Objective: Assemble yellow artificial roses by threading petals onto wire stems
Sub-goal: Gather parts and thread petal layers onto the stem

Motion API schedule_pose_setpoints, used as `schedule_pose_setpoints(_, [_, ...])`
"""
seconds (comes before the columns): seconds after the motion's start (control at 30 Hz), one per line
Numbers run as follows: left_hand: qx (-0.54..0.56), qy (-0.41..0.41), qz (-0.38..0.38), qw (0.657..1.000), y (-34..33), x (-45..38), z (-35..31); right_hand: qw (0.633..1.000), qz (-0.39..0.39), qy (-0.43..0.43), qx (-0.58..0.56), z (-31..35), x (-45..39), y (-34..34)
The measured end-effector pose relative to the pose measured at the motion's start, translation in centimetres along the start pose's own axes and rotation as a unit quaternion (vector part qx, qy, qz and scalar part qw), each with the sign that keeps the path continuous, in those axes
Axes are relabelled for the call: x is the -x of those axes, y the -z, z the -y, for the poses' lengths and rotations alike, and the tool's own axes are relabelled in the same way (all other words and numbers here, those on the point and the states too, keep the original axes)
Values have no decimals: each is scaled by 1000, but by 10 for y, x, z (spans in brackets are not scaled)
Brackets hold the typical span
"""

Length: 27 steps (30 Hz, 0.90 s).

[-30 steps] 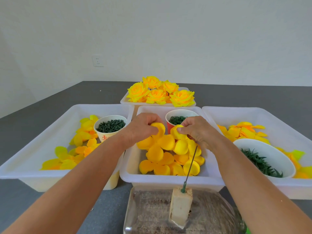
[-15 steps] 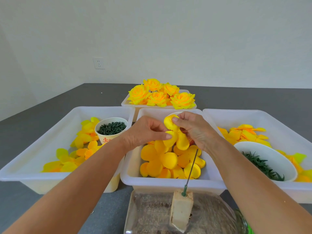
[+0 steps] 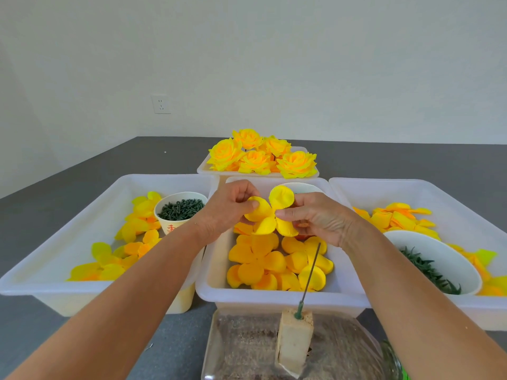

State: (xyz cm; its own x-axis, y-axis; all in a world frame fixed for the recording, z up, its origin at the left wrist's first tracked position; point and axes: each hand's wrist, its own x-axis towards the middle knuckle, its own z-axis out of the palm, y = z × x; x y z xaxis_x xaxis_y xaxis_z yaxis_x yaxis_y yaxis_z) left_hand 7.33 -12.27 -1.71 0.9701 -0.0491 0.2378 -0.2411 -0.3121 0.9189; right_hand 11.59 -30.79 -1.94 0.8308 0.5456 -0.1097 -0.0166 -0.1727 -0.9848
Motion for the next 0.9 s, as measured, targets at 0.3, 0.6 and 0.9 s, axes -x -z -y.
schedule_pose_setpoints(0.3, [4,-50,-60,997,1,0,3,985,0,-139,-102,3,1,6])
schedule_pose_setpoints(0.6, [-53,-40,-51,997,0,-3,8,993,-74,-42,-81,0,-3,3])
schedule_pose_setpoints(0.9, [-77,-56,-84,992,0,-3,6,992,-113,-34,-46,0,-3,-1])
